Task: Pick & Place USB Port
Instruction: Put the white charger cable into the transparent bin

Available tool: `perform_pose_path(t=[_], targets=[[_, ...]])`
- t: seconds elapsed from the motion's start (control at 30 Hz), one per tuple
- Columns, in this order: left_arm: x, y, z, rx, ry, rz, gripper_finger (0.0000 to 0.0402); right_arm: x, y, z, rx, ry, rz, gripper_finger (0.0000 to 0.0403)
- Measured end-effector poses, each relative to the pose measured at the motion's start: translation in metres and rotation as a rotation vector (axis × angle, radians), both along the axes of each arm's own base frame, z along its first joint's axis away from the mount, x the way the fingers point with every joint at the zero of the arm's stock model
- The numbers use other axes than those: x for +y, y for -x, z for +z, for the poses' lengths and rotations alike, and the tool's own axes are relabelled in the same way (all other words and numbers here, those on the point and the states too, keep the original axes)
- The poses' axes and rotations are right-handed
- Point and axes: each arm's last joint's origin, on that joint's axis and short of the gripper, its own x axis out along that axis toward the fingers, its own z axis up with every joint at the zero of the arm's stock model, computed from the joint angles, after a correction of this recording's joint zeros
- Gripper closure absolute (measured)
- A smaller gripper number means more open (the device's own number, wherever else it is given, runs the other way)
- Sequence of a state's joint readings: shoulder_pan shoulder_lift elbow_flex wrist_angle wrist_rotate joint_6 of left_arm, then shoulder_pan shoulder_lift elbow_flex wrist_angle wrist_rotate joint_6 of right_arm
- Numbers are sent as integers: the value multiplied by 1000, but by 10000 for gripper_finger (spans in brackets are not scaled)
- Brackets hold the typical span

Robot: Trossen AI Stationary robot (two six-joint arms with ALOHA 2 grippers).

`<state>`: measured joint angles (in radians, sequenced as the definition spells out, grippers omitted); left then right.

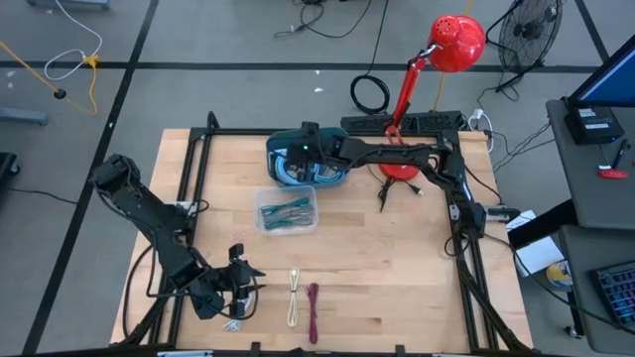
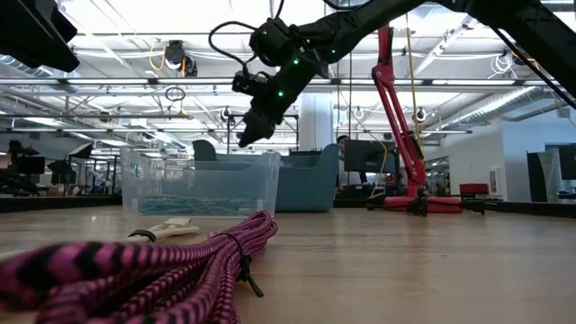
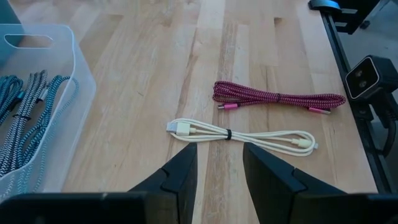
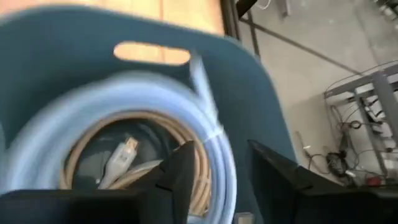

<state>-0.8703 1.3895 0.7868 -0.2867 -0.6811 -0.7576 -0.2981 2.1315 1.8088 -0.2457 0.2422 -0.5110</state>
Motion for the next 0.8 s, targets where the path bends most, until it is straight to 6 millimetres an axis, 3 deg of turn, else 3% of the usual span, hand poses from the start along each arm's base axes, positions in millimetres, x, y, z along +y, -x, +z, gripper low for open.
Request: perform_pose_path(t=[0.3,0.43,0.6,0.8], targets=[[0,0,0,0,1,0,268,3,-3,7,-28,134,-126,208],[0,0,0,1,-1,-1,268,19,-2,18,-46,118,-127,200],[0,0,0,3,-33,-23,268,67,-2,31,-39,77,-51,203],[6,-6,0,5,-72,-24,268,154,7,46,-12,12,90,210]])
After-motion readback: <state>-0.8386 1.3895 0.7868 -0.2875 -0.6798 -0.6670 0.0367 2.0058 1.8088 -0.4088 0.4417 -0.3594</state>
